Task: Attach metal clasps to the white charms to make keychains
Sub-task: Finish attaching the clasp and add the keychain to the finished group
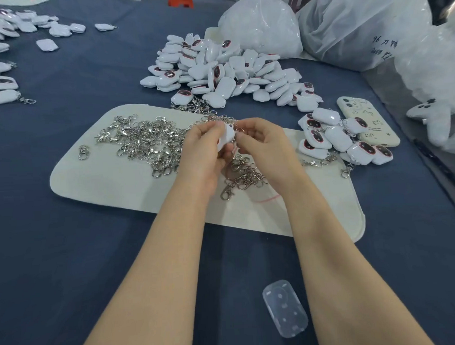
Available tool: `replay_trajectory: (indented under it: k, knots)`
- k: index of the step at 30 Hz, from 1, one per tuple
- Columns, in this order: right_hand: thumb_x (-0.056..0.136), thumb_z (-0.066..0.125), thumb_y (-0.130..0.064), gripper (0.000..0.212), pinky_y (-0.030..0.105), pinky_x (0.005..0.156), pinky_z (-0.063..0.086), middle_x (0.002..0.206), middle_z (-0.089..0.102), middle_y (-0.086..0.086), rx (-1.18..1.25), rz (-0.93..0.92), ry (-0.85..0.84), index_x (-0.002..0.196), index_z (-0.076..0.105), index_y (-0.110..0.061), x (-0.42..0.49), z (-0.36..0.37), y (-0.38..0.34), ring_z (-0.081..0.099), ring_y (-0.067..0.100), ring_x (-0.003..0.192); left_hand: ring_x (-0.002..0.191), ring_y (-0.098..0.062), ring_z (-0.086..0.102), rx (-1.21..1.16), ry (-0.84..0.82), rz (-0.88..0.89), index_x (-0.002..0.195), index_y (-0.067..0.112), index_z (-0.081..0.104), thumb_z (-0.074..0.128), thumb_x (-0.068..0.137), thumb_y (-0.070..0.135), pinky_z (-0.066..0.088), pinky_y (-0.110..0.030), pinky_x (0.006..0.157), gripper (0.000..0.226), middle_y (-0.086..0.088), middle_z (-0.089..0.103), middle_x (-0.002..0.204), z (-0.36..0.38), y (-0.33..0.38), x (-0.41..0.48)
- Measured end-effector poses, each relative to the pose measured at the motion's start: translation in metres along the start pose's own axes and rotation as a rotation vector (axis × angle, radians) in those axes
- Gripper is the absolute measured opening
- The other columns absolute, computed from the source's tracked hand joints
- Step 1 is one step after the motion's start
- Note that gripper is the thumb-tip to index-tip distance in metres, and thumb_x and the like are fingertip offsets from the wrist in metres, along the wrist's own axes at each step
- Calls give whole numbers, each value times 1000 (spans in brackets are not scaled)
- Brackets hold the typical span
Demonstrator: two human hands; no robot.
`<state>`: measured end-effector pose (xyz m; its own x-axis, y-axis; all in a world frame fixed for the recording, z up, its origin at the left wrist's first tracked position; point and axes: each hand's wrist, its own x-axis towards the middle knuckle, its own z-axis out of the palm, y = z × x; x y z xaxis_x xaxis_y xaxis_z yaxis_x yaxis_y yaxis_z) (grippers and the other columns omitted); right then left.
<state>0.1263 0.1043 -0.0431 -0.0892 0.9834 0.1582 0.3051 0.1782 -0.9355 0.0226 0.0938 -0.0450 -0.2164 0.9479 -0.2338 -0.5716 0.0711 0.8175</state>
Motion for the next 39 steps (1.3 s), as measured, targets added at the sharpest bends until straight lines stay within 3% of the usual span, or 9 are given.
replay_trajectory:
  k: [9, 13, 15, 20, 24, 28, 30, 34, 39]
  knots:
    - [93, 54, -10, 10, 11, 70, 37, 82, 59, -7, -248, -181, 172, 97, 63, -9, 1, 7, 4, 52, 6, 75, 39, -4, 45, -158, -108, -153, 83, 8, 53, 47, 97, 9, 38, -15, 40, 15, 0, 57, 54, 0, 2, -3]
    - [92, 54, -9, 14, 16, 74, 32, 97, 64, 6, -445, -248, 114, 100, 65, -5, 3, 1, 3, 50, 12, 85, 52, -6, 57, 460, 82, 239, 87, 18, 53, 55, 92, 12, 48, -21, 55, 9, 6, 57, 77, 1, -2, -4]
    - [92, 53, -7, 15, 18, 74, 33, 97, 65, 7, -484, -251, 111, 99, 66, -5, 4, -2, 3, 53, 16, 87, 68, -7, 57, 779, 67, 531, 91, 19, 50, 55, 91, 14, 43, -12, 62, 7, 12, 55, 82, 1, -2, -9]
    - [92, 52, -7, 16, 20, 69, 32, 91, 63, 4, -515, -258, 91, 96, 68, -8, 3, -1, 4, 53, 16, 82, 81, -13, 50, 1003, 16, 776, 100, 12, 52, 52, 93, 13, 35, -18, 68, 7, 3, 54, 93, -2, -8, -6]
    - [91, 55, -8, 17, 20, 77, 38, 95, 67, 3, -472, -223, 61, 100, 69, -10, 3, 2, 5, 58, 17, 88, 69, -5, 55, 852, 50, 590, 98, 15, 51, 53, 93, 14, 39, -9, 57, 5, 8, 55, 87, -3, -7, -3]
    - [93, 54, -10, 15, 39, 88, 50, 82, 65, -4, -173, -57, 35, 99, 68, -12, 2, 2, 4, 63, 17, 83, 42, -3, 52, 269, 91, 149, 90, 17, 52, 53, 95, 13, 43, -16, 45, 7, -2, 58, 80, -1, -2, 1]
    - [95, 52, -11, 18, 37, 87, 51, 83, 65, -7, -127, -17, 26, 98, 69, -13, 3, 3, 4, 62, 11, 83, 42, -4, 49, 56, 63, 21, 93, 12, 52, 52, 95, 11, 41, -16, 43, 3, -4, 56, 75, -2, 0, 4]
    - [91, 60, -16, 13, 15, 79, 46, 92, 66, -11, -80, -24, 71, 100, 69, -18, 3, 3, 5, 61, 3, 84, 42, -5, 47, -141, -22, -91, 89, 8, 52, 50, 96, 9, 39, -16, 40, 7, -2, 55, 61, -5, 4, 4]
    - [88, 63, -9, 12, 17, 81, 49, 84, 66, -11, -9, -94, 85, 90, 66, -20, 1, 6, 1, 63, 6, 83, 39, -4, 46, -179, -72, -119, 84, 7, 54, 48, 96, 9, 38, -15, 39, 14, -1, 56, 57, -3, 5, 3]
